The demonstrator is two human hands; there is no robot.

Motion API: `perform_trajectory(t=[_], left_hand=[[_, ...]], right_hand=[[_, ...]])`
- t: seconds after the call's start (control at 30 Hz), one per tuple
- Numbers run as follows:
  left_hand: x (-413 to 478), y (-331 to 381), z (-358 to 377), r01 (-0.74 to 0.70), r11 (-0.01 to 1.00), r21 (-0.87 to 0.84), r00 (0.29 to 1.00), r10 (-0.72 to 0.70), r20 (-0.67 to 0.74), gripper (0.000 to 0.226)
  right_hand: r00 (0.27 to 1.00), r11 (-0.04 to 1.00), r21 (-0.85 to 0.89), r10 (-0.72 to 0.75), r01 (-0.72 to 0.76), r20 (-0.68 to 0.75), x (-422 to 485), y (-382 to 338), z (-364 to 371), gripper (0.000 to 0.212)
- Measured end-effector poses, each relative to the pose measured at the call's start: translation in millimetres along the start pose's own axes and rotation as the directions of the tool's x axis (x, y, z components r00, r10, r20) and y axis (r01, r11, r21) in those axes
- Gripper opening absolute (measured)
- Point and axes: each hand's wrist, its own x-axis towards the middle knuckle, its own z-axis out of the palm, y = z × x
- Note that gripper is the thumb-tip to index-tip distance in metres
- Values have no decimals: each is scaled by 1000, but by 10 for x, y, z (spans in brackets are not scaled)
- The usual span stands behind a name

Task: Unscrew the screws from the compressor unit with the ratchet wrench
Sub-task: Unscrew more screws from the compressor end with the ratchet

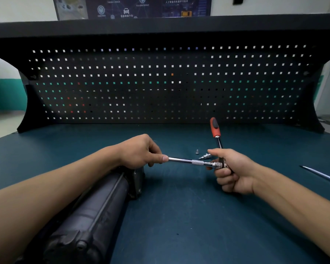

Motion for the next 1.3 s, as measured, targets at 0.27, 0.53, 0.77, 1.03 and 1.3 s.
perform_trajectory(t=[0.27, 0.53, 0.77, 1.03, 1.3], left_hand=[[-1, -19, 18, -13, 1000, 6, 999, 13, -32, 23], [-19, -29, 8, -57, 998, 36, 998, 56, 35, 23], [-43, -7, -1, -70, 996, 57, 989, 62, 136, 25], [-74, 2, -41, -38, 996, 79, 987, 25, 162, 27], [-72, 7, -58, -42, 997, 62, 989, 33, 141, 28]], right_hand=[[1000, 998, 63, 7, -6, -24, 15, 27, 0, 41], [779, 810, -229, -584, 541, -227, 61, 91, 51, 43], [578, 535, -444, -815, 718, -46, 92, 171, -39, 51], [424, 161, -773, -893, 614, 151, 40, 222, -75, 54], [568, 385, -654, -819, 651, 82, 9, 174, 2, 52]])
